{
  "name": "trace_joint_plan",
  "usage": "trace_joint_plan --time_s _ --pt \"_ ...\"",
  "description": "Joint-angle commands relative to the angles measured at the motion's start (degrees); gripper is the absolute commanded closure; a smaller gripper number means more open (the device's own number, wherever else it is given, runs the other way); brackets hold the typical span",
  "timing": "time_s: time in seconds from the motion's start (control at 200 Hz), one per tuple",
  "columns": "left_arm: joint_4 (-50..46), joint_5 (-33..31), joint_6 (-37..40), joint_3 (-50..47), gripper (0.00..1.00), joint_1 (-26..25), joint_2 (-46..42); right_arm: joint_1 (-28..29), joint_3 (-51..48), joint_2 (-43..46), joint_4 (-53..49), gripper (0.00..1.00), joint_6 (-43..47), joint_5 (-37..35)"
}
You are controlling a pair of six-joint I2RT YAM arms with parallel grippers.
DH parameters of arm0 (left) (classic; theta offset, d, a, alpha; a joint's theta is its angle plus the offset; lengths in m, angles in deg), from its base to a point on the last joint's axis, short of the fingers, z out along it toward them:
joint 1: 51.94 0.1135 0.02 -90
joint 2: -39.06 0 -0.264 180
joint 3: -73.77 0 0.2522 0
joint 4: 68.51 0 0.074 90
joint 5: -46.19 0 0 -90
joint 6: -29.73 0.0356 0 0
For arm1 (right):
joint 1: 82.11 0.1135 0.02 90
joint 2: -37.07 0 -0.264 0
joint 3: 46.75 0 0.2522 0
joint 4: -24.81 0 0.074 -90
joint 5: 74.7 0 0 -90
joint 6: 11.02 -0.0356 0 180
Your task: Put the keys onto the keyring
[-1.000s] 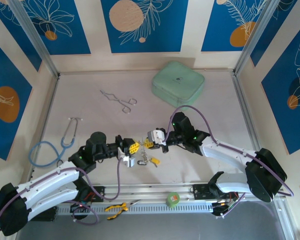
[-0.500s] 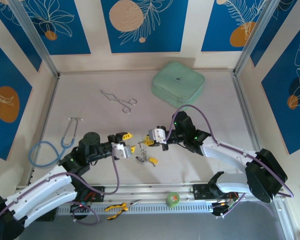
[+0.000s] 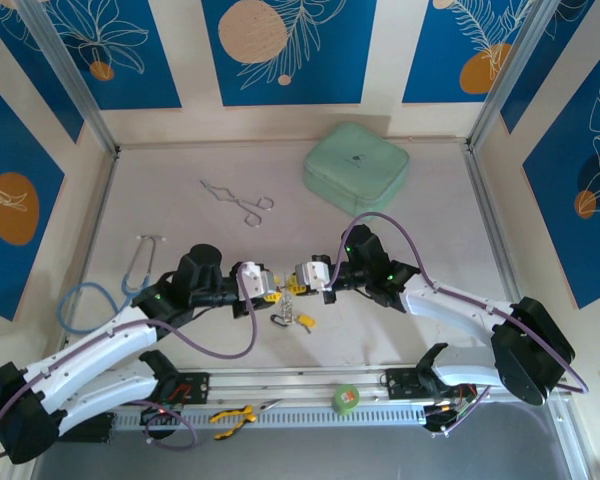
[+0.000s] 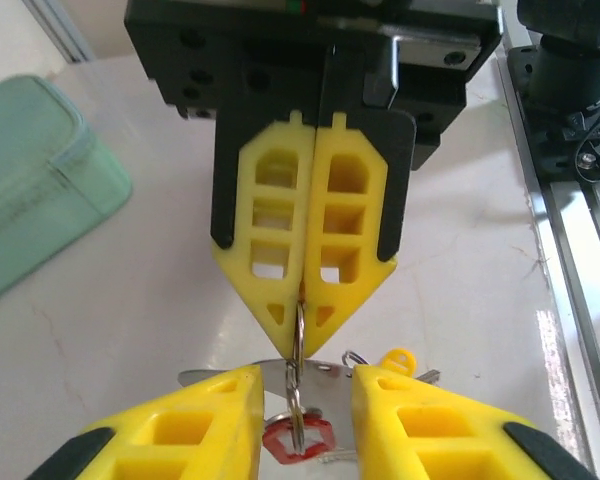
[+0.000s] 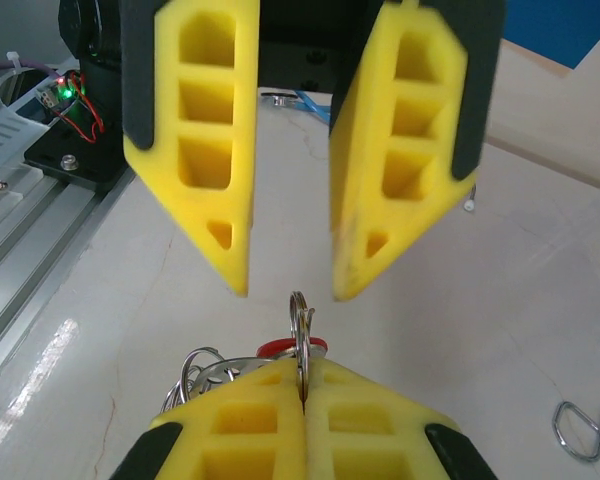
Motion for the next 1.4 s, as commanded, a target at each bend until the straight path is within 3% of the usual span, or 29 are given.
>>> trace_joint_plan --time_s 0.0,0.175,0.405,0.595,0.77,0.94,1.03,1.115,1.395 --pt "-1.4 -0.1 0.2 0.3 0.71 0.4 -0.4 0.5 0.0 2.0 0.4 1.00 0.6 0.5" --pt "-0.3 -3.8 2.1 -1.1 0.82 0.4 -0.5 0.4 -0.2 2.3 0.7 1.00 0.4 0.5" --pt "1.2 -3.6 2.4 -1.5 0.83 0.4 0.8 0.5 -0.4 2.4 0.9 1.00 0.1 0.7" --pt "1.7 -2.4 2.9 -1.9 1.00 0.4 1.0 0.4 -0.6 2.4 1.6 1.00 -0.4 0.7" --pt "2.6 1.6 6.4 -3.9 1.00 0.0 0.4 0.5 -0.9 2.2 3.5 1.00 -1.8 1.3" --pt "1.7 0.4 10.2 -4.3 1.00 -1.4 1.6 0.5 -1.0 1.7 5.1 1.00 -3.0 2.2" --pt "1.9 -0.1 11.2 -4.1 0.77 -1.8 2.1 0.7 -1.1 1.5 5.5 1.00 -3.5 2.3" --pt "2.2 0.1 12.0 -4.3 0.69 -1.9 1.8 0.7 -1.2 1.4 5.5 1.00 -3.6 1.9" --pt "-1.2 -2.6 12.9 -5.1 0.73 -1.9 -2.9 0.3 -1.9 1.5 5.0 1.00 -3.5 0.8"
